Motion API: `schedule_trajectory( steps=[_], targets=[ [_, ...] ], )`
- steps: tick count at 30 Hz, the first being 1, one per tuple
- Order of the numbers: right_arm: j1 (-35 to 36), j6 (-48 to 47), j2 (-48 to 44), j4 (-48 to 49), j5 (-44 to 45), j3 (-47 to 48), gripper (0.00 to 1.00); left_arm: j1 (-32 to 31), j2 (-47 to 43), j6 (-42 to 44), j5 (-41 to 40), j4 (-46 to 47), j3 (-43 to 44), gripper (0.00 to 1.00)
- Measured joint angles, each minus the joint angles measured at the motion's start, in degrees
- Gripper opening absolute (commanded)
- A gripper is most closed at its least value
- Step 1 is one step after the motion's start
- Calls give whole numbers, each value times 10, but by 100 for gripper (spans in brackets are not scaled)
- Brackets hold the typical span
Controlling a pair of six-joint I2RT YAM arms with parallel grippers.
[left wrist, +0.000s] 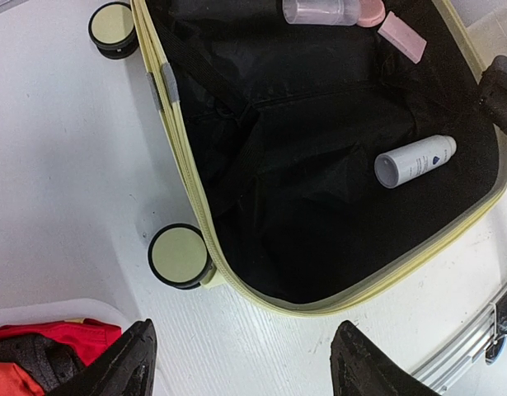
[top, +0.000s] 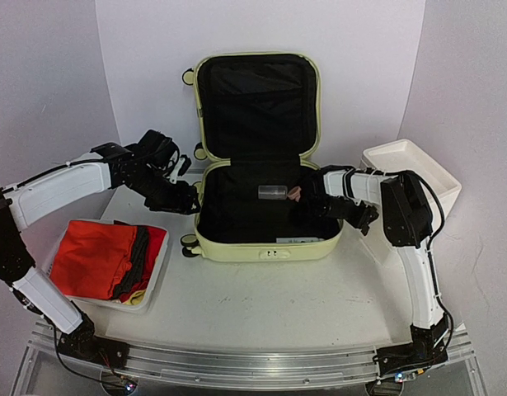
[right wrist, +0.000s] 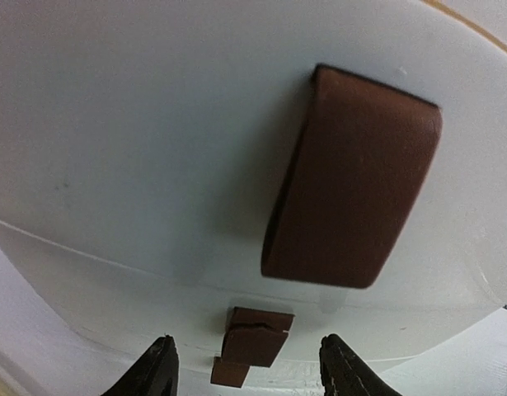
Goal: Open, take out, and arrange the luggage
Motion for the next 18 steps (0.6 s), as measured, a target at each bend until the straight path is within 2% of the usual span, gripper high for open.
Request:
schedule_trajectory(
  steps=[3,6,10,16,18],
  targets=[
    [-9,2,0,0,3,1,56,0,0,0,0,2,0,73],
    [-9,-1,0,0,3,5,62,0,1,1,0,2,0,74],
    [13,-25,0,-2,19,27,68,1,26,1,0,3,2,84],
    [84,-106,-8,0,63,53,69,28,110,-5,27,3,36,87],
    [107,-190,-19,20,74,52,72,40,140,-6,32,3,60,86]
  ],
)
